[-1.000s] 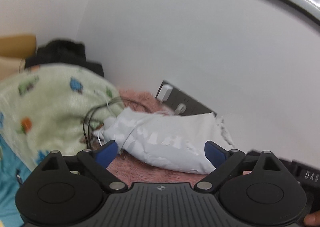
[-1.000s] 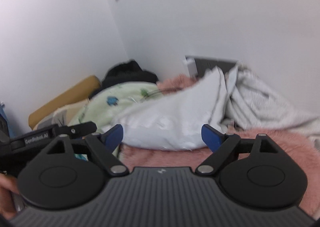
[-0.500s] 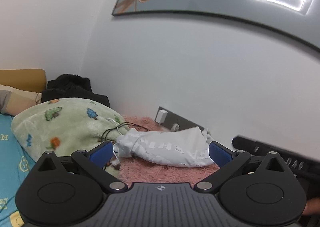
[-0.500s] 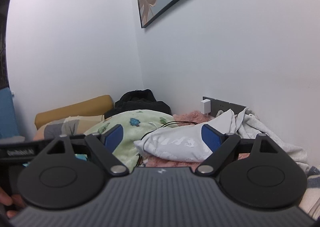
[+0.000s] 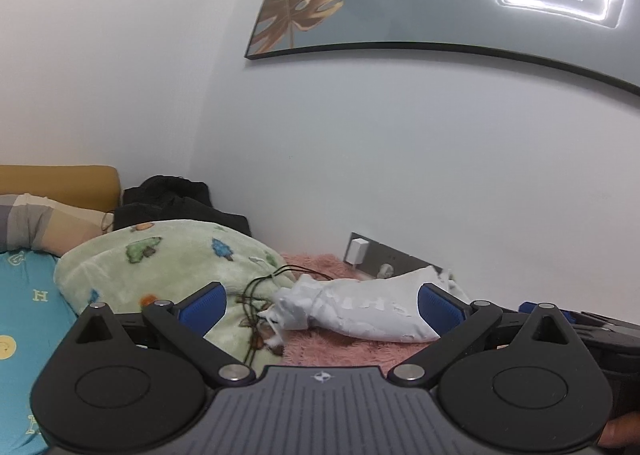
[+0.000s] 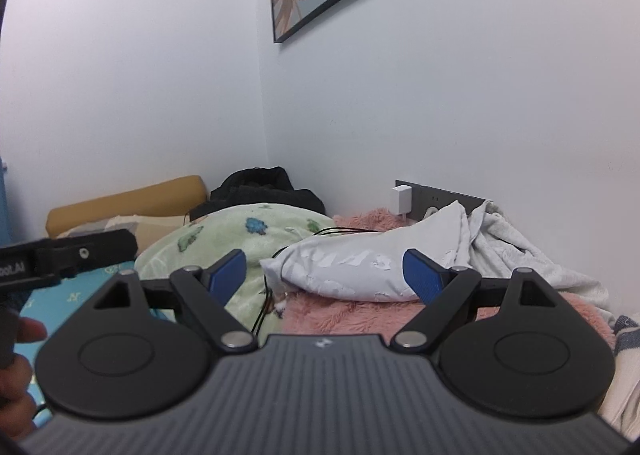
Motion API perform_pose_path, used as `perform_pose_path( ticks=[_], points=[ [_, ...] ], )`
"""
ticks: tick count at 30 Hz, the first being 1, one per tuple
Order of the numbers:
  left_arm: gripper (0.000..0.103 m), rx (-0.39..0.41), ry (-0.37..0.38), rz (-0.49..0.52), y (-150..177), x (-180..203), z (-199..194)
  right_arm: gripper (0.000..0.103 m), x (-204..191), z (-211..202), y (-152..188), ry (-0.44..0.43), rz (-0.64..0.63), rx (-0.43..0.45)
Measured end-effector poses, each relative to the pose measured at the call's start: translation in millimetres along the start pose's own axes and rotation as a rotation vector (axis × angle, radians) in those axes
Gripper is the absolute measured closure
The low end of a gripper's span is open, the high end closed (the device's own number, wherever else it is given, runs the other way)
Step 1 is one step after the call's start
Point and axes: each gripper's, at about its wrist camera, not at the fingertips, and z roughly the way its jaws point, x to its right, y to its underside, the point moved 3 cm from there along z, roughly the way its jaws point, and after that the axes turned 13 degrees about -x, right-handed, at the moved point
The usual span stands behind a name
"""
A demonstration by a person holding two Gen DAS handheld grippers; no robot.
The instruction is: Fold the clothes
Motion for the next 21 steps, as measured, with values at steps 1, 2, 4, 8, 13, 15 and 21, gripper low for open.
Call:
perform_pose_path(
  ticks=[1, 2, 4, 8, 13, 15, 21],
  points=[
    [0.000, 0.002, -0.004, -0.002, 0.4, -1.8, -0.5, 0.016, -2.3, 0.9, 0.8, -0.002, -0.005, -0.001],
    [0.000, 0.004, -0.007, -0.003, 0.8, -3.5, -1.1, 0.016, -4.4, 1.8, 1.6, -0.003, -0.009, -0.003],
    [0.000, -0.001, -0.018, 0.001, 1.6, -4.9, -1.3, 0.016, -5.9, 3.1, 1.9, 0.000, -0.008, -0.006],
    [0.000, -0.017, -0.042, 0.013, 3.0, -6.0, -1.1, 0.016, -7.7, 3.1, 1.5, 0.008, -0.002, -0.012],
    [0.000, -0.020, -0.044, 0.020, 1.5, -4.7, -4.7, 0.016, -10.2, 3.3, 1.6, 0.032, -0.009, -0.029],
    [0.000, -0.016, -0.046, 0.024, 1.0, -2.8, -6.8, 0.016, -9.8, 2.2, 2.5, 0.031, -0.003, -0.034],
    [0.000, -0.010, -0.066, 0.030, -0.3, 2.0, -10.0, 0.016, -9.1, 0.0, 4.3, 0.027, 0.003, -0.043]
  ],
)
